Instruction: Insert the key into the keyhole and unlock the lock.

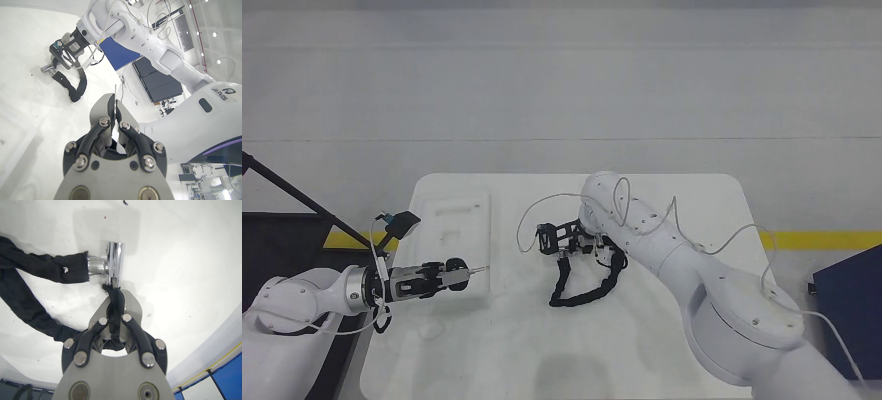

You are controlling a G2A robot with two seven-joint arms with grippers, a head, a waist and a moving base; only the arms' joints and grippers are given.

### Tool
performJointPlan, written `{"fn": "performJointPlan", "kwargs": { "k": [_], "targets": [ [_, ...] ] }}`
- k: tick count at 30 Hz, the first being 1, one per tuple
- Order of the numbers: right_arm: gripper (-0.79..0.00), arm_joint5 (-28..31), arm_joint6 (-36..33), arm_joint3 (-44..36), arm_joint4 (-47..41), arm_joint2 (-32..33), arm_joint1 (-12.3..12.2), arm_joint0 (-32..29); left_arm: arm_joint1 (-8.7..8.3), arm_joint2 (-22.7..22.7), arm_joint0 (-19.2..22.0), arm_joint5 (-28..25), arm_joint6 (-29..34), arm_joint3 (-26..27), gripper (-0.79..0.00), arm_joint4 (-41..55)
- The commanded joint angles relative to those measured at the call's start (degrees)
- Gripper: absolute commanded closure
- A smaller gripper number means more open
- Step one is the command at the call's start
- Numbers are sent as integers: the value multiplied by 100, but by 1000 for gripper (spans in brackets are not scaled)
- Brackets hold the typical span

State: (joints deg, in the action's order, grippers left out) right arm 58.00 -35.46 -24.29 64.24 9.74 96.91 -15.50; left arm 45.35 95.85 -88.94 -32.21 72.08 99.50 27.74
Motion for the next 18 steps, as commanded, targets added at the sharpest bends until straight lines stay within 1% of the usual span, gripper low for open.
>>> {"fn": "performJointPlan", "kwargs": {
  "k": [1,3,5,7,9,12,18],
  "targets": [
    [-83,0,26,42,41,0,18,-6,0,0,0,0,0,0,0,0],
    [-188,0,59,84,69,0,38,-13,0,0,0,0,0,0,0,0],
    [-206,0,93,123,98,0,57,-18,0,0,0,0,0,0,0,0],
    [-182,0,126,154,132,0,75,-21,0,0,0,0,0,0,0,0],
    [-132,0,161,183,168,0,90,-28,0,0,0,0,0,0,0,0],
    [0,0,203,224,209,0,115,-42,0,0,0,0,0,0,0,0],
    [0,0,417,241,483,0,136,27,0,0,0,0,0,0,0,0]
  ]
}}
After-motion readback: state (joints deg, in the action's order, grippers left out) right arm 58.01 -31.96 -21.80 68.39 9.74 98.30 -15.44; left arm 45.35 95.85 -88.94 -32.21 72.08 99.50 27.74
